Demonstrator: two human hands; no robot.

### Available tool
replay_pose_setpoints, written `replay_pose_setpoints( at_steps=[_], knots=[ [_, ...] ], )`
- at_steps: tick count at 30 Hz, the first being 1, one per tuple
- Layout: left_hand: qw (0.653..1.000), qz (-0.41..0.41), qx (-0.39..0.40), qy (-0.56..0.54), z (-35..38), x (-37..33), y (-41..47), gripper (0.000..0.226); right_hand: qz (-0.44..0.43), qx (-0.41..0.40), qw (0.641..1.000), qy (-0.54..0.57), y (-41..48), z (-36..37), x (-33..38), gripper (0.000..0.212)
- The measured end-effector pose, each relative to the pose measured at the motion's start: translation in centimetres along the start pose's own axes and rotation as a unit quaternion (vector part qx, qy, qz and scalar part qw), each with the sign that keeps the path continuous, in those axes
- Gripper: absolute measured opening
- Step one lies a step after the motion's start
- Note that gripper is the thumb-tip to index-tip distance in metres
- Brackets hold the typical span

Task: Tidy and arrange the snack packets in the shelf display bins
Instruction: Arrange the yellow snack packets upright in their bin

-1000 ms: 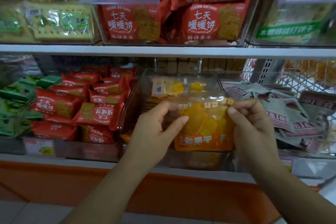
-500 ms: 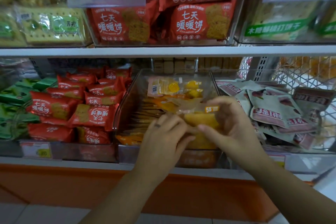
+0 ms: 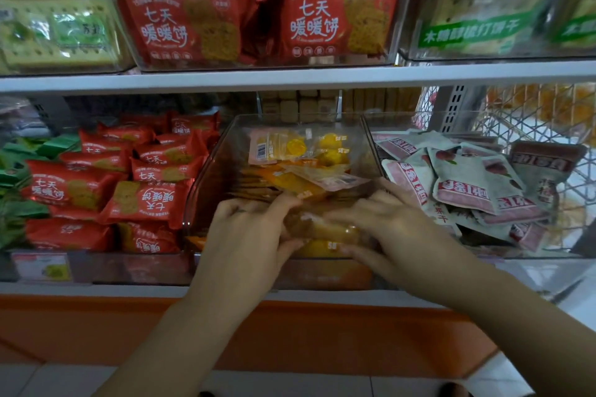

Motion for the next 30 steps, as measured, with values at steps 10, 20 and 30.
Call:
replay_pose_setpoints(
  at_steps=[10,20,30],
  knots=[
    [0.994,0.044,0.053,-0.080,0.5,0.4,-0.9,0.044,-0.009,-0.045,0.997,-0.056,0.0,0.5,1.3,0.028],
    [0.990,0.004,0.042,-0.133,-1.0,1.3,0.5,0.028,0.127,-0.085,0.988,0.026,3.8,-1.9,-2.1,0.034],
    [0.958,-0.172,0.124,-0.194,0.9,2.4,4.5,0.034,0.243,-0.256,0.933,0.069,4.6,-2.0,-4.4,0.006]
  ],
)
Point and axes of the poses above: each hand's wrist, its own y-axis towards the middle knuckle, its own z-axis out of the palm, x = y × z, the point moved 2 cm from there along y, towards the middle knuckle, and after that the axes turned 15 degrees about -z, right-handed, at the moved point
